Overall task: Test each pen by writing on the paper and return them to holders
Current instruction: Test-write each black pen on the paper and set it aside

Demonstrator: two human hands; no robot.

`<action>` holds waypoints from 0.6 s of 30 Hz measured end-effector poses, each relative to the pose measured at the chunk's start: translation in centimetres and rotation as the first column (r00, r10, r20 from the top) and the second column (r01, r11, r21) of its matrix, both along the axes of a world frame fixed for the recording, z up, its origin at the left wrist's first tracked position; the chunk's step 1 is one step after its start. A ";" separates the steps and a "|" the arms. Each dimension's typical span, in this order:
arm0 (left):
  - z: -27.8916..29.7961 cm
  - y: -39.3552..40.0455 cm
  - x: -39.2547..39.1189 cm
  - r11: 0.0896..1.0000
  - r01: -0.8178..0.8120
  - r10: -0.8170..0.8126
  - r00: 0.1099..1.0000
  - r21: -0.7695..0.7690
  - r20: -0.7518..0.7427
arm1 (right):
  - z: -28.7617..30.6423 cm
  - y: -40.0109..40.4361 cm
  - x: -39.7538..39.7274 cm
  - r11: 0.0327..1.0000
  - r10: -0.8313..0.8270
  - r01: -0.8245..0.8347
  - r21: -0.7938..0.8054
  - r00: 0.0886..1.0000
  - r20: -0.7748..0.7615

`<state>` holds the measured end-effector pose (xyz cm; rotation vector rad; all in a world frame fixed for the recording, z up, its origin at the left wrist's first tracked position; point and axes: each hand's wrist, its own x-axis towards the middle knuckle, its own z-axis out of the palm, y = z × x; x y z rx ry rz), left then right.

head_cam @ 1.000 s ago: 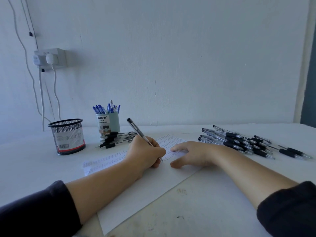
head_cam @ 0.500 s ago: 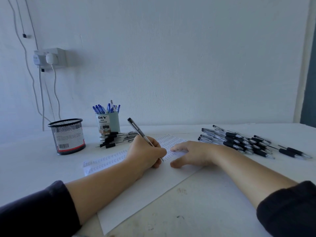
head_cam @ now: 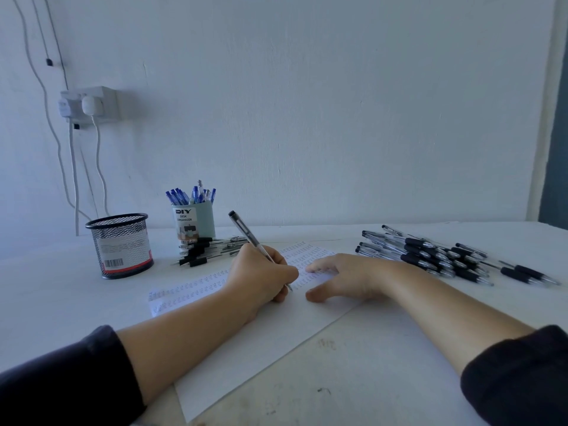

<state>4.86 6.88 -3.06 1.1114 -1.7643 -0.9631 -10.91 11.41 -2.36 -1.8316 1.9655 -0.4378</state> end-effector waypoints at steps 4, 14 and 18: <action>0.1 0.1 0.1 1.000 0.011 -0.011 1.000 0.018 -0.013 | 0.0 0.0 0.0 1.000 0.001 -0.001 -0.001 1.000 0.001; 2.1 -1.5 1.9 0.974 -0.008 0.113 0.883 0.226 -0.456 | -0.1 -0.1 -0.2 1.000 0.000 0.000 -0.010 1.000 -0.002; 2.6 -2.0 2.5 0.969 -0.053 0.167 0.860 0.241 -0.482 | -0.1 -0.1 -0.1 1.000 0.007 -0.007 -0.008 1.000 -0.007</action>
